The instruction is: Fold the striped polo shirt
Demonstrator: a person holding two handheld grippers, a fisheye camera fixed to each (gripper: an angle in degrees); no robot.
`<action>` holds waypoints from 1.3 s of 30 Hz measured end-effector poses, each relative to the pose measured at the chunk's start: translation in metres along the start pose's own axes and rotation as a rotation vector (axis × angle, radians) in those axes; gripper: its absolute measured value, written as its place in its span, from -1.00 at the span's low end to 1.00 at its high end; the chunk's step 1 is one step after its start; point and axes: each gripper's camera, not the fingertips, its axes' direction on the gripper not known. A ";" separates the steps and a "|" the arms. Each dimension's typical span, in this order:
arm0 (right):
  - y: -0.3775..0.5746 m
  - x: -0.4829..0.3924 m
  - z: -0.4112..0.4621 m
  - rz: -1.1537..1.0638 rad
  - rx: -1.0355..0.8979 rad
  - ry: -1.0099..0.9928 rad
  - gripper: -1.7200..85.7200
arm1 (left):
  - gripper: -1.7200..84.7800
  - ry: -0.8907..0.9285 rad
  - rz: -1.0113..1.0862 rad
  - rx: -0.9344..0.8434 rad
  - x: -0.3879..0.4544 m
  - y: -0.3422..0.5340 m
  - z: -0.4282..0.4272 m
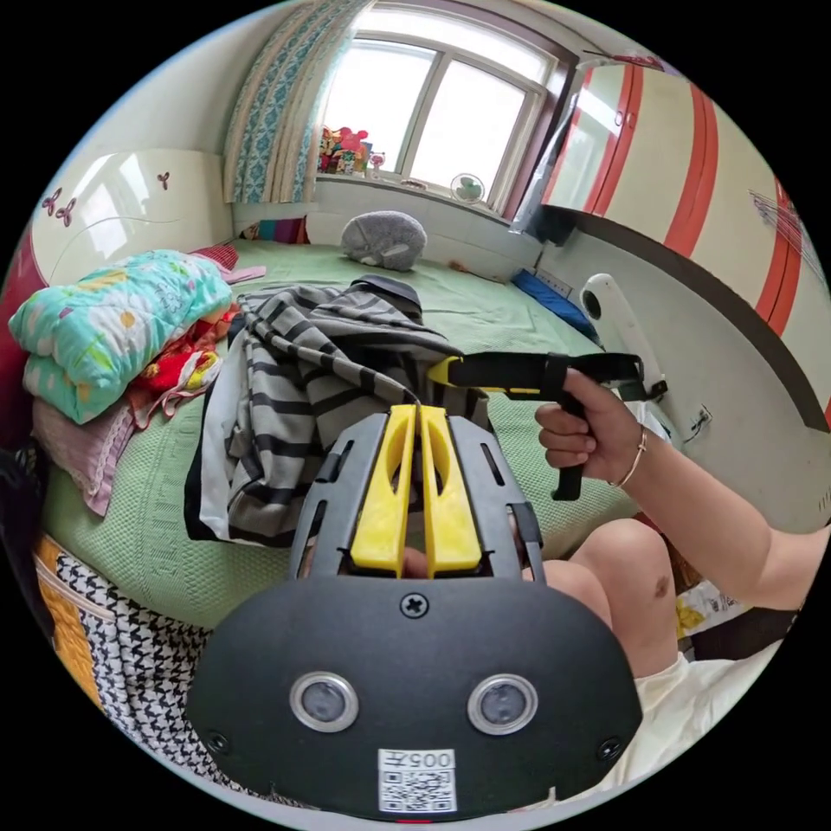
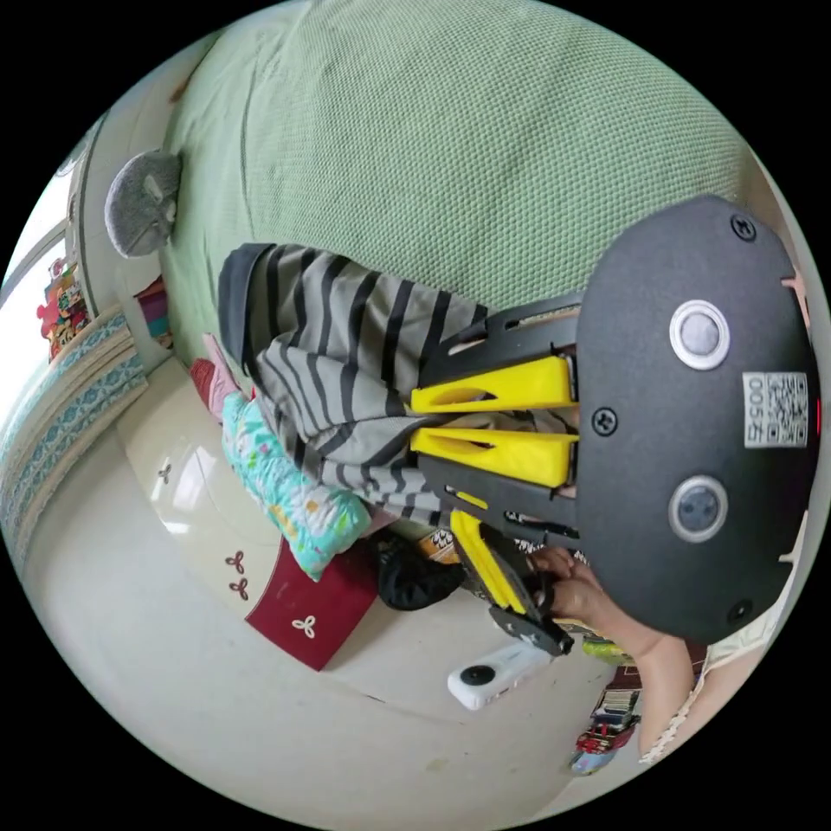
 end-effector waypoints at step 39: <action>0.082 0.157 -0.224 0.471 0.037 0.556 -0.98 | -0.96 0.061 0.120 -0.168 0.081 -0.037 0.097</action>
